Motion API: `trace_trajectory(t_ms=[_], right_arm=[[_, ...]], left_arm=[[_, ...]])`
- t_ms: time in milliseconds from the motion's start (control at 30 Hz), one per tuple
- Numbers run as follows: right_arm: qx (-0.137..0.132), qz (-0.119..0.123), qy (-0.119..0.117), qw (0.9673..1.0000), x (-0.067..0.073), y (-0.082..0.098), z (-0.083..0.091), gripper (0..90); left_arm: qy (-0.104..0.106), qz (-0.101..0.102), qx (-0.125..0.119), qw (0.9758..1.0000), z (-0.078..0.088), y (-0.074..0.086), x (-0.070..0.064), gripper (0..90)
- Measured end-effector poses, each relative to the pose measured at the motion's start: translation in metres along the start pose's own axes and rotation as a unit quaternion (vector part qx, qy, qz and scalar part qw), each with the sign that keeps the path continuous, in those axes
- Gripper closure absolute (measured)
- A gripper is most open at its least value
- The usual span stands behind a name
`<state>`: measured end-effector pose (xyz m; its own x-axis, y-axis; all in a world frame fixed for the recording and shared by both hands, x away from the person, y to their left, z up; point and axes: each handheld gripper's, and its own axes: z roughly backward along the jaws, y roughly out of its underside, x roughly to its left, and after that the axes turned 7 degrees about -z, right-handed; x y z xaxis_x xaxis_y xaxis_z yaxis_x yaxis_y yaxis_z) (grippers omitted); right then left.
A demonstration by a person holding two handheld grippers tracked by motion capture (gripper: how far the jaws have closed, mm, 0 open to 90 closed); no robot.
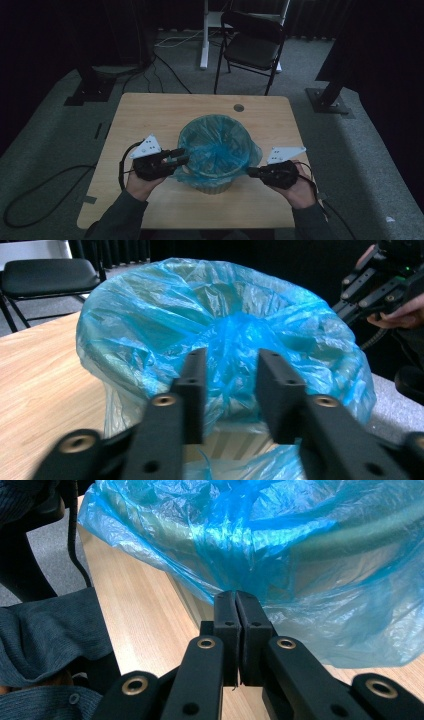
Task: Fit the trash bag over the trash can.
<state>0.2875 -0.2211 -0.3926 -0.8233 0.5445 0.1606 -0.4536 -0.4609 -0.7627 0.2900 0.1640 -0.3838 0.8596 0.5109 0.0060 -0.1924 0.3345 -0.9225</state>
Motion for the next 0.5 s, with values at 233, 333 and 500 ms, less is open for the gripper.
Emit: trace_trajectory(t_ms=[233,333,500], right_arm=[[-0.001,-0.001,0.003,1.0,-0.001,0.003,0.003,88.6],[0.002,-0.003,0.006,1.0,-0.002,0.004,0.004,88.6],[-0.002,-0.006,0.012,0.9999,-0.004,0.005,0.008,88.5]], left_arm=[[-0.004,0.002,0.006,1.0,0.012,0.01,-0.003,89.7],[-0.013,0.015,0.004,0.9998,0.018,0.017,0.0,89.7],[-0.032,0.043,0.005,0.9986,0.024,0.027,0.009,89.1]])
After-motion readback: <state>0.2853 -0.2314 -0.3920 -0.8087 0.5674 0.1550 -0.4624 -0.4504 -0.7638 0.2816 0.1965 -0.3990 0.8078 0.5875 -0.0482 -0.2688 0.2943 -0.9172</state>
